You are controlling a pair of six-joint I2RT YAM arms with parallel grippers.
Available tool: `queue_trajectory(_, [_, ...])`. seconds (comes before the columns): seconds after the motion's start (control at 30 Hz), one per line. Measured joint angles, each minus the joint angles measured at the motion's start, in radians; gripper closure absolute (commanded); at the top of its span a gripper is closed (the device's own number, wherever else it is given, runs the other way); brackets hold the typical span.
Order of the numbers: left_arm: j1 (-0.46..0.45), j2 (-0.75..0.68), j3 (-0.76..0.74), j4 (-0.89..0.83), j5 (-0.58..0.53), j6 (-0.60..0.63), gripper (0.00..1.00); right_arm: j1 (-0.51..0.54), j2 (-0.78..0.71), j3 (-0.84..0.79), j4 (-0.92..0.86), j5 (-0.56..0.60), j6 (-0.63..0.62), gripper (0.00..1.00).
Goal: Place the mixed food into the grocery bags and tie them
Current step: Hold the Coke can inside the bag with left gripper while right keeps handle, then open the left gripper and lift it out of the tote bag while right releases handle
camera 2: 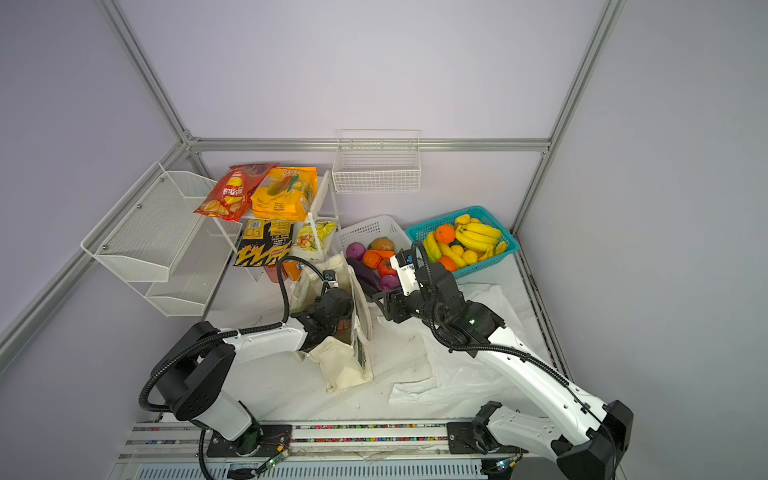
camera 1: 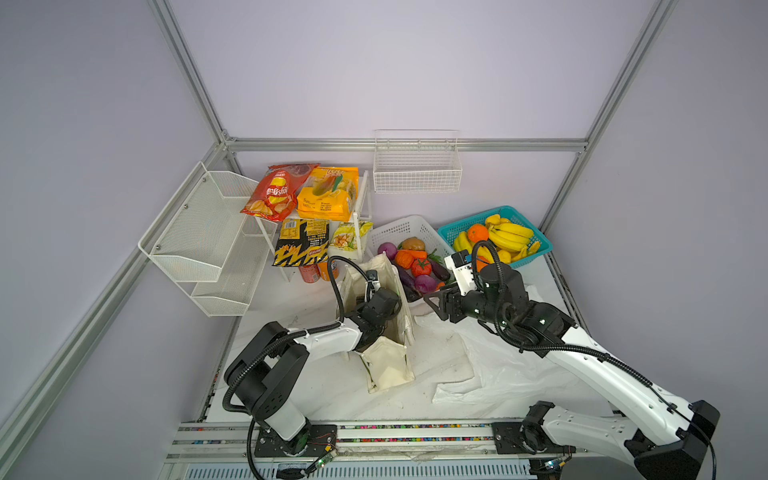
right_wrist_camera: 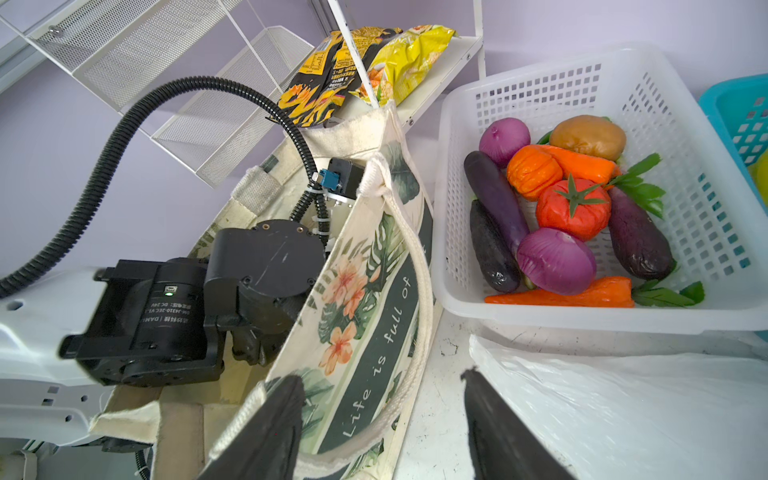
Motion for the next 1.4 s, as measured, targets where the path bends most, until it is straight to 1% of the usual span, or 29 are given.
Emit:
queue_trajectory(0.23, [0.000, 0.000, 0.000, 0.026, 0.012, 0.028, 0.76, 0.000, 0.002, 0.000, 0.000, 0.003, 0.000, 0.36])
queue_trajectory(0.57, [-0.002, 0.020, 0.000, 0.083, 0.016, 0.050, 0.71, 0.000, 0.002, -0.001, 0.000, 0.003, 0.000, 0.36])
queue_trajectory(0.8, [-0.002, 0.037, -0.002, 0.119, 0.003, 0.053, 0.58, -0.002, 0.009, -0.005, 0.001, 0.003, -0.001, 0.36])
queue_trajectory(0.97, [-0.003, 0.037, -0.002, 0.120, 0.002, 0.060, 0.43, -0.004, 0.010, -0.017, 0.001, 0.003, -0.001, 0.36])
queue_trajectory(1.07, [-0.005, 0.034, -0.003, 0.119, 0.003, 0.067, 0.36, -0.004, 0.018, -0.017, 0.001, 0.002, -0.001, 0.36])
queue_trajectory(1.3, [-0.009, 0.019, -0.003, 0.098, 0.006, 0.076, 0.28, -0.004, 0.043, -0.017, 0.002, -0.002, -0.003, 0.36])
queue_trajectory(1.4, [-0.010, -0.008, -0.003, 0.093, 0.005, 0.079, 0.25, -0.004, 0.049, -0.017, 0.001, -0.005, -0.003, 0.36])
